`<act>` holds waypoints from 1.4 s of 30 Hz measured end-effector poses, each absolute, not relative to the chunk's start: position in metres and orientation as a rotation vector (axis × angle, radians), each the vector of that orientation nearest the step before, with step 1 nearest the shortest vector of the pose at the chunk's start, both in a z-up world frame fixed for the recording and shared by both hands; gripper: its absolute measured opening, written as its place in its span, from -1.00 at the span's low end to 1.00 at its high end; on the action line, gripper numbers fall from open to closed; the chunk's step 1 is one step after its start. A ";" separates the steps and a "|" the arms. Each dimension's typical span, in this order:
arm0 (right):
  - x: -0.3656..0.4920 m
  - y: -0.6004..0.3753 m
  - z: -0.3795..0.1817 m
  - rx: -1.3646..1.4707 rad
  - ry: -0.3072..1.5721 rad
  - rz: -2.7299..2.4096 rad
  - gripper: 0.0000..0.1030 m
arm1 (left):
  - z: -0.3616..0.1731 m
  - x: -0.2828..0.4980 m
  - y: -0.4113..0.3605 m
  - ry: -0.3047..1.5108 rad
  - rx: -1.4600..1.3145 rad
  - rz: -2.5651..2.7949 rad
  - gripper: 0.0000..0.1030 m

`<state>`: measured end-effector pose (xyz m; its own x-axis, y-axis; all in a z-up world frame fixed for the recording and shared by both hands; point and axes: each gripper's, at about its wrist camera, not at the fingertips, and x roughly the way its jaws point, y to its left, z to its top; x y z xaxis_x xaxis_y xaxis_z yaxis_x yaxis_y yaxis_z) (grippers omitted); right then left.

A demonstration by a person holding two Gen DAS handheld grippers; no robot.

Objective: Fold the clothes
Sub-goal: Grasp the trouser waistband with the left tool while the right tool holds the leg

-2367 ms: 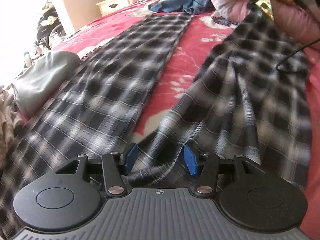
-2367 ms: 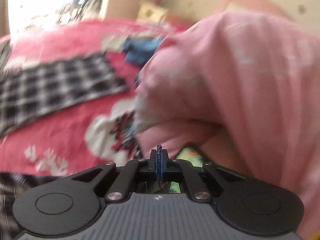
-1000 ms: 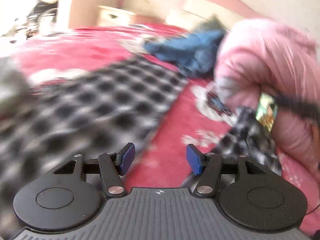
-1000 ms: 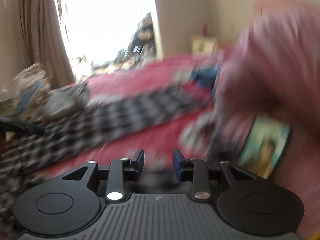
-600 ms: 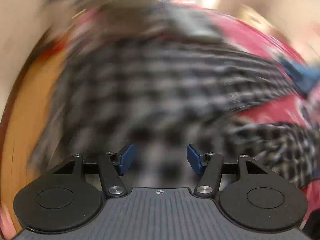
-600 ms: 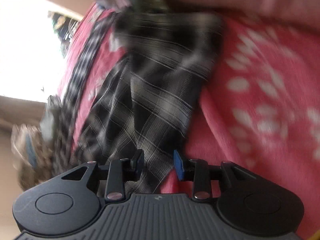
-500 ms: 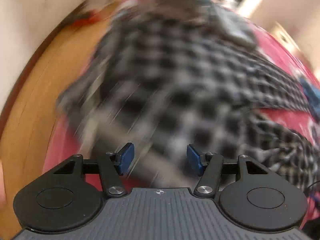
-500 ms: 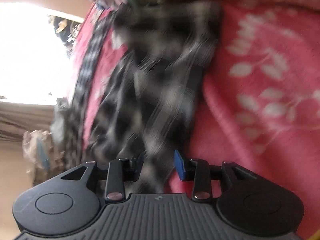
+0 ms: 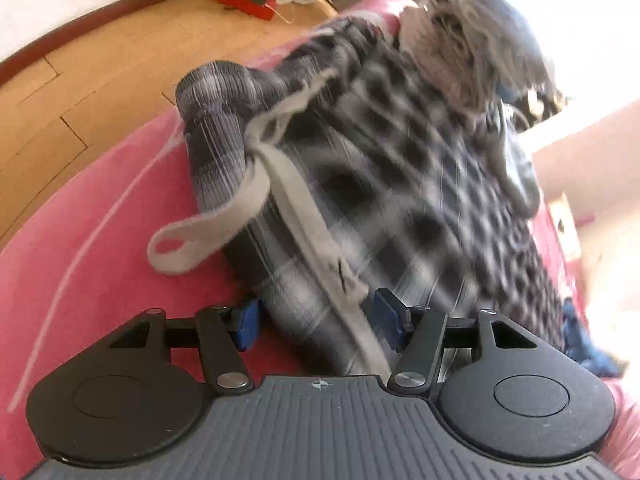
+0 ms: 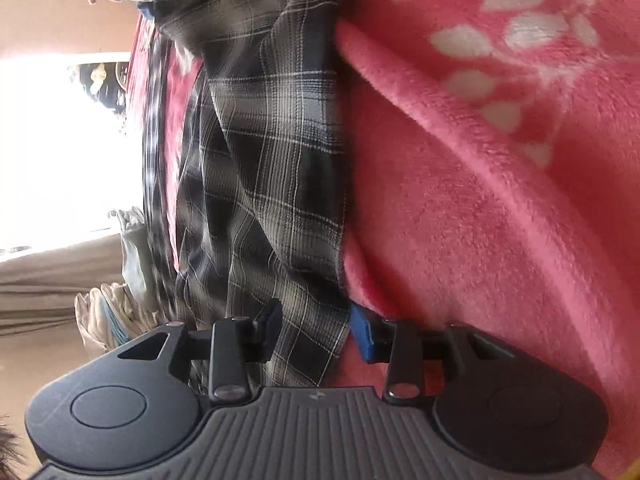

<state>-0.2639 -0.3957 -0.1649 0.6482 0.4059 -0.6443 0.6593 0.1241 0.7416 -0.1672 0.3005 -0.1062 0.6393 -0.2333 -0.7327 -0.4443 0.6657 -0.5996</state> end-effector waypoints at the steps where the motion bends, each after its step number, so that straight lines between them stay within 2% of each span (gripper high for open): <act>1: -0.263 -0.396 -0.165 1.499 0.928 -0.231 -0.21 | -0.107 -0.166 0.301 0.887 -0.869 0.140 0.13; 8: -0.270 -0.400 -0.166 1.511 0.910 -0.244 -0.23 | -0.108 -0.166 0.301 0.867 -0.841 0.154 0.08; 13: -0.274 -0.394 -0.172 1.524 0.940 -0.234 -0.24 | -0.109 -0.168 0.302 0.866 -0.834 0.170 -0.03; 17: -0.271 -0.395 -0.176 1.544 0.903 -0.220 -0.18 | -0.109 -0.165 0.298 0.866 -0.802 0.173 -0.03; 20: -0.264 -0.392 -0.166 1.508 0.842 -0.169 -0.26 | -0.108 -0.163 0.297 0.860 -0.796 0.187 -0.15; 22: -0.259 -0.389 -0.162 1.494 0.818 -0.135 -0.30 | -0.108 -0.163 0.300 0.860 -0.804 0.190 -0.38; 23: -0.257 -0.389 -0.164 1.479 0.831 -0.151 -0.31 | -0.108 -0.164 0.302 0.861 -0.817 0.186 -0.42; 25: -0.254 -0.389 -0.170 1.470 0.846 -0.183 -0.47 | -0.110 -0.166 0.303 0.860 -0.829 0.184 -0.53; 28: -0.256 -0.391 -0.171 1.486 0.800 -0.203 -0.88 | -0.110 -0.167 0.300 0.855 -0.812 0.193 -0.65; 29: -0.256 -0.391 -0.166 1.476 0.777 -0.201 -0.93 | -0.108 -0.167 0.299 0.851 -0.799 0.196 -0.68; 31: -0.251 -0.390 -0.152 1.419 0.750 -0.186 -0.93 | -0.104 -0.168 0.297 0.843 -0.773 0.201 -0.80; 33: -0.240 -0.393 -0.136 1.385 0.717 -0.170 -0.94 | -0.097 -0.169 0.294 0.824 -0.759 0.197 -0.83; 42: -0.169 -0.412 -0.069 1.239 0.548 -0.085 -0.94 | -0.057 -0.156 0.281 0.706 -0.756 0.144 -0.85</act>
<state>-0.1695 -0.4117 -0.0688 0.8686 0.2294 -0.4392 0.3512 0.3402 0.8723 -0.1562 0.2814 -0.0566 0.7630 -0.1239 -0.6345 -0.3631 0.7299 -0.5791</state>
